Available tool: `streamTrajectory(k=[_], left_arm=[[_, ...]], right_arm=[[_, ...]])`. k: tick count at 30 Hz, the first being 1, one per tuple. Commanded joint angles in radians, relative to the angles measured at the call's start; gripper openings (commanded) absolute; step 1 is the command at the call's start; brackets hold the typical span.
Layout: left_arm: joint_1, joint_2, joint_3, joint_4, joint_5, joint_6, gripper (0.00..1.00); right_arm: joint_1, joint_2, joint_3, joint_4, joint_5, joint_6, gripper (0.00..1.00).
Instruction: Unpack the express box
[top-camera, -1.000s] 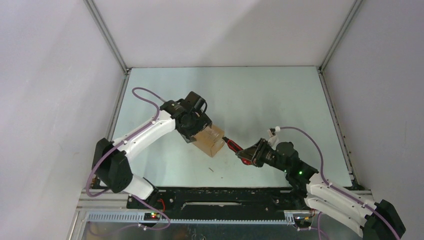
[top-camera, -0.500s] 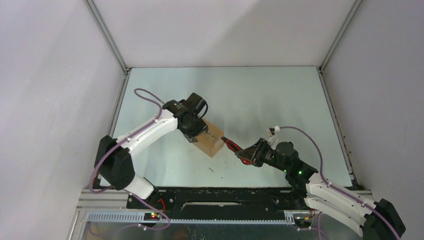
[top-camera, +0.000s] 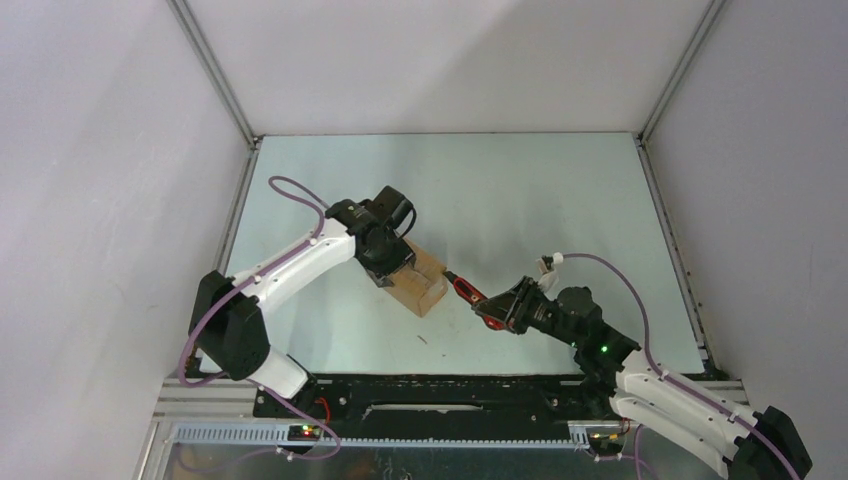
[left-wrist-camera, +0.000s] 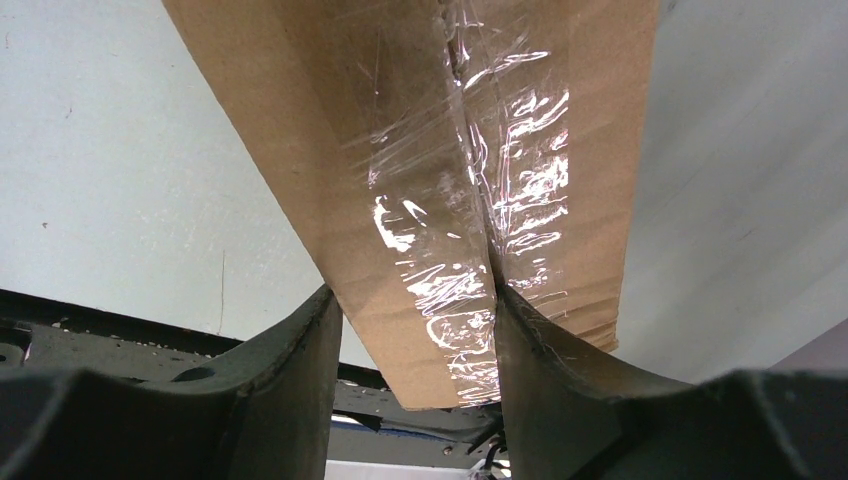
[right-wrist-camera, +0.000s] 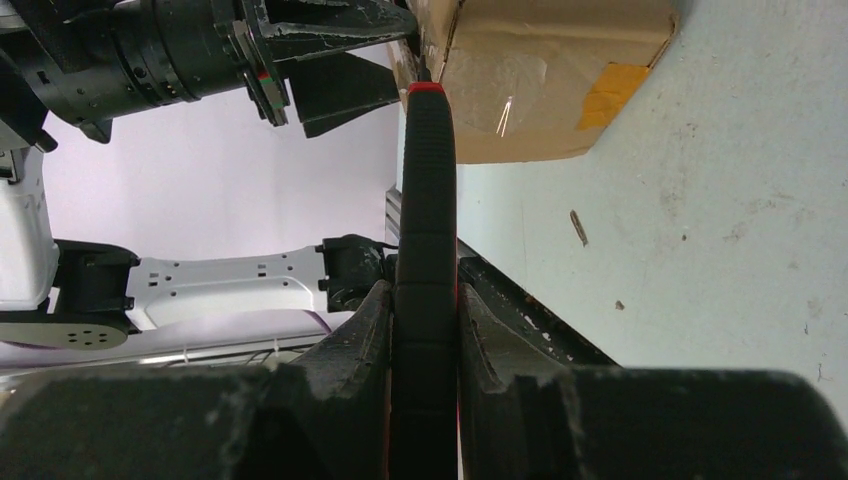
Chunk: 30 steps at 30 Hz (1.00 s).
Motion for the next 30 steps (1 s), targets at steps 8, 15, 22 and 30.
streamTrajectory(k=[8,15,22,30], left_arm=[[-0.005,-0.011,0.040,-0.020,-0.003,0.009,0.16],[-0.006,-0.017,0.034,-0.004,0.013,0.011,0.07],[-0.004,-0.024,0.011,0.025,0.058,0.010,0.01],[0.008,-0.054,-0.018,0.065,0.094,0.005,0.00]], right_arm=[[0.002,-0.014,-0.023,0.055,0.033,0.025,0.00],[0.000,-0.002,-0.040,0.128,0.012,0.041,0.00],[-0.001,-0.009,-0.069,0.196,0.008,0.079,0.00],[0.004,-0.038,-0.072,0.153,0.023,0.079,0.00]])
